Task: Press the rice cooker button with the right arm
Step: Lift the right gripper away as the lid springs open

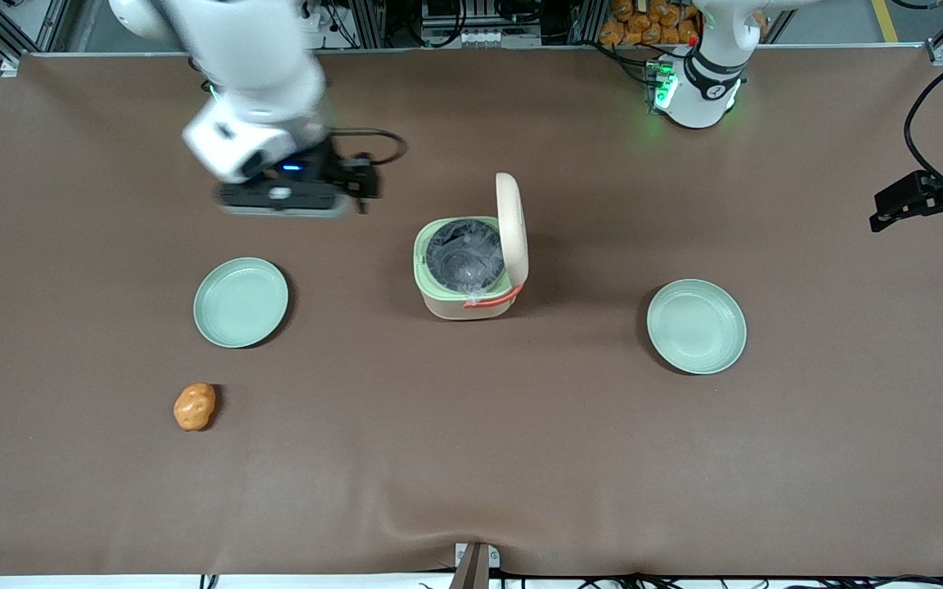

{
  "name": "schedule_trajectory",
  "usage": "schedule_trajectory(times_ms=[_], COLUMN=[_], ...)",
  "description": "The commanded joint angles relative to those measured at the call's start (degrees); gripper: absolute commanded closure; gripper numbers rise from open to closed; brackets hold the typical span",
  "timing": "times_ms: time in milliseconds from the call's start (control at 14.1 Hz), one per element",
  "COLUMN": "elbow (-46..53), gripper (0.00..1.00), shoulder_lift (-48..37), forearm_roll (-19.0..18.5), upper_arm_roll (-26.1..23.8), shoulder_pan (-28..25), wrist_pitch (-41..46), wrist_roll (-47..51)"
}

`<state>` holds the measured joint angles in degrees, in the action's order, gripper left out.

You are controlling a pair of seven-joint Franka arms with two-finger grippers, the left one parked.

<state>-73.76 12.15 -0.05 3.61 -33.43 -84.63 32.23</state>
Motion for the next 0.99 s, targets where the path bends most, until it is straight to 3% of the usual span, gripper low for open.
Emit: schedule_trajectory(times_ms=[0, 425, 638, 921], elbow=[-0.7, -1.1, -2.3, -11.1], gripper=[0.00, 0.00, 0.00, 0.00], shoulder_lift=[-5.0, -10.6, -11.8, -18.1], forearm_roll=[2.9, 2.9, 2.9, 2.0], upper_arm_roll=[-0.8, -0.8, -0.9, -0.8], shoulder_pan=[8.4, 25.2, 33.7, 37.4], wrist_pitch=[5.4, 14.1, 15.3, 11.0], wrist_roll=[-7.2, -16.0, -27.3, -32.4])
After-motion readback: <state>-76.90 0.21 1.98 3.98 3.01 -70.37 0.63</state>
